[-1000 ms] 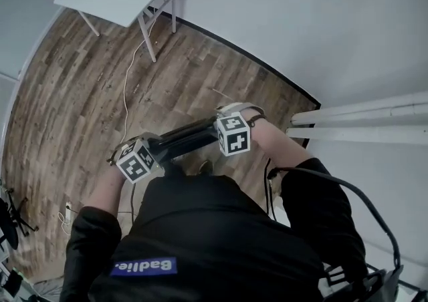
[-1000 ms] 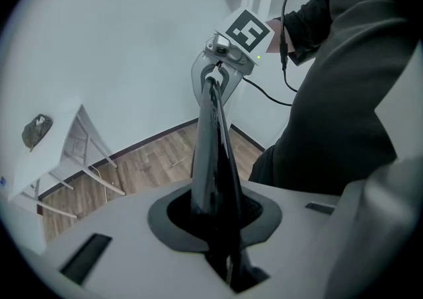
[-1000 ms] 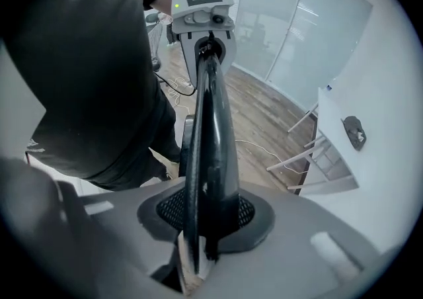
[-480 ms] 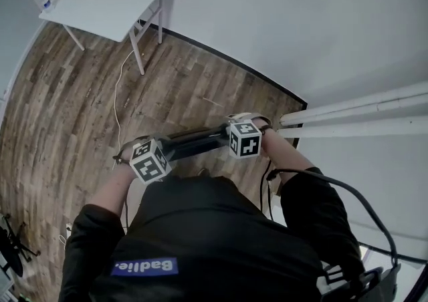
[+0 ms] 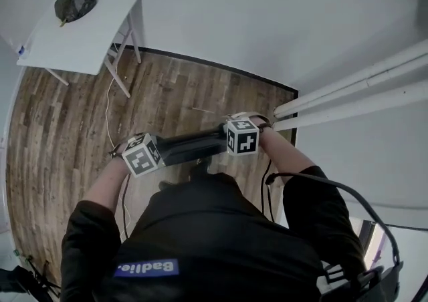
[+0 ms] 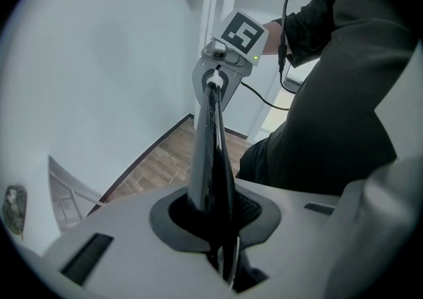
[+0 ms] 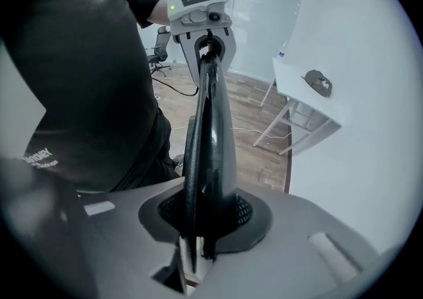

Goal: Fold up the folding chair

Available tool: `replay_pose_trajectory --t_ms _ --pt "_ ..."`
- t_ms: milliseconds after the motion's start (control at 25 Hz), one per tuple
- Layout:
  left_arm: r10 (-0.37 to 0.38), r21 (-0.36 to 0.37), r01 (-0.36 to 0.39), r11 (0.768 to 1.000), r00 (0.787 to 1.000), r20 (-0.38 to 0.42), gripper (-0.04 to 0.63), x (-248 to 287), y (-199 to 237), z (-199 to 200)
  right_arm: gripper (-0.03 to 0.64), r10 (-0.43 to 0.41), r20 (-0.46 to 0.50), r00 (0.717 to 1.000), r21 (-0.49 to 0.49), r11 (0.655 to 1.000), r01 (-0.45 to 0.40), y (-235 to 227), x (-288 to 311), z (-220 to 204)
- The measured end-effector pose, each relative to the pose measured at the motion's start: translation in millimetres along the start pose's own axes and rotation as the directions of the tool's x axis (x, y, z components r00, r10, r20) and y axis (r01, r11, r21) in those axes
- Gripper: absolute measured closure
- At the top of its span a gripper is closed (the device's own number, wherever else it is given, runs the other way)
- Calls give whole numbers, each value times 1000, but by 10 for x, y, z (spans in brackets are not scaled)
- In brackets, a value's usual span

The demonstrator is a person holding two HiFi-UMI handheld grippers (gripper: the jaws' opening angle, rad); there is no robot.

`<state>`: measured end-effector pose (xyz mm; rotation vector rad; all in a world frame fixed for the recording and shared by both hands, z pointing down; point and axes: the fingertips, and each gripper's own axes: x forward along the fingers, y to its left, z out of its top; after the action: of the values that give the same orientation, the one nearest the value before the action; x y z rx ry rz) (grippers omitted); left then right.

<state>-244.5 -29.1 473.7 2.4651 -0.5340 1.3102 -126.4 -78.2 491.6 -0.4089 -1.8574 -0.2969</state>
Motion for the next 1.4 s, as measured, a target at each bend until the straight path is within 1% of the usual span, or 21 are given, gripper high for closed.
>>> replay_pose_trajectory --t_ms 120,280,360,480,640,880,1040,1160,1400 --pt "-32 39 32 999 999 -13 537 147 208 246 549 -14 11 1000 47 999 14 -149 -87 -260" --pt "-63 65 64 996 998 -16 538 393 466 737 548 -22 14 1000 78 997 21 -397 -282 -744" --pt "-77 90 80 993 996 -37 538 468 629 950 548 -35 31 999 104 994 31 -538 -372 -934" --pt "-78 119 86 989 995 -66 538 535 899 1238 549 -51 62 997 133 990 43 -782 -498 -1163" --pt "-81 154 94 984 993 -86 538 675 1269 1581 549 -71 75 995 166 985 57 -1117 -605 -1474" --pt "-115 214 136 967 988 -107 537 814 1901 1857 549 -102 60 993 235 968 85 -1664 -692 -1743" --pt "-152 267 170 948 984 -88 537 903 2360 2058 551 -99 43 994 277 957 83 -2083 -713 -1867" --pt "-174 288 196 937 979 -102 537 944 2754 2066 552 -93 26 995 316 945 81 -2409 -721 -1896" --pt "-211 347 230 909 973 -93 537 966 3534 2245 554 -102 -2 995 384 919 95 -3107 -794 -1977"
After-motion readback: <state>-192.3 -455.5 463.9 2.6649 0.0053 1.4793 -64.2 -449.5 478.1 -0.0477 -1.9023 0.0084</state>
